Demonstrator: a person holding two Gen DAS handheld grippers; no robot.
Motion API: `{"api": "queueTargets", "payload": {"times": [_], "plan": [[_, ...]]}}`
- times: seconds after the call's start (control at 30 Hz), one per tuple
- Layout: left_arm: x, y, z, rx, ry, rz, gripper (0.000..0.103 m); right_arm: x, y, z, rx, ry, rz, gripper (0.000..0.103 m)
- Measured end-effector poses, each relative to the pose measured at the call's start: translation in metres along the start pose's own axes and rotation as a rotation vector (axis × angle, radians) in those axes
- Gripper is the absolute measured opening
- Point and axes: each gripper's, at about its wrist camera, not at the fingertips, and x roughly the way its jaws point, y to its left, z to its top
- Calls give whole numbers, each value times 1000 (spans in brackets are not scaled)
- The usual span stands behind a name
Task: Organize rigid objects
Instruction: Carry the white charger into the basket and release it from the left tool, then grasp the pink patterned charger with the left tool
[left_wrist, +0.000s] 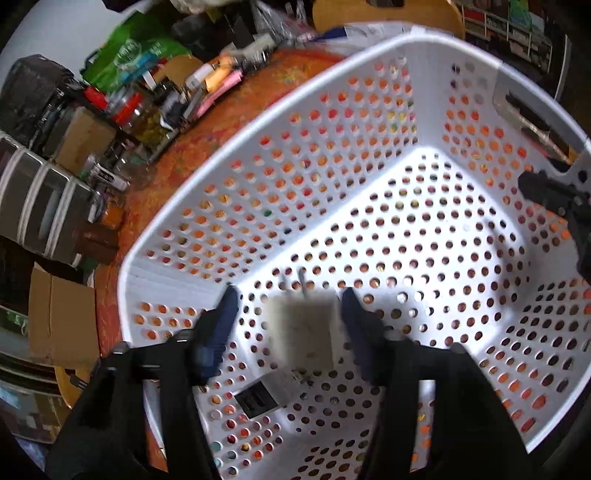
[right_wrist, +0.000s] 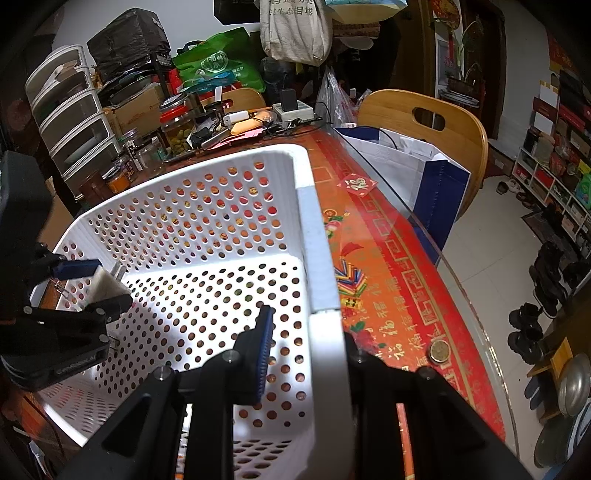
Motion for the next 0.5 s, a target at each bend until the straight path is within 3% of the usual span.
{"api": "queueTargets", "payload": {"times": [0.03, 0.07, 0.13, 0.23, 0.3, 0.37, 0.4, 0.5], "plan": [[-5, 1, -1, 0, -24, 12, 82, 0, 0, 0, -1, 2, -2, 23], [-11, 3, -2, -3, -60, 45, 88, 0, 1, 0, -1, 5, -4, 23], [-25, 9, -7, -19, -102, 103, 88, 0, 0, -1, 1, 7, -4, 23], [-55, 35, -24, -108, -174, 87, 88, 0, -1, -1, 5, 10, -2, 23], [-83, 66, -46, -199, -236, 61, 88, 0, -1, -1, 5, 12, -2, 23], [-106, 103, -76, -294, -278, 65, 99, 0, 0, -1, 2, 14, -4, 23], [-112, 118, -89, -330, -285, 77, 103, 0, 0, -1, -1, 16, -6, 23], [-115, 166, -138, -457, -275, 129, 103, 0, 1, 0, -6, 16, -7, 23]]}}
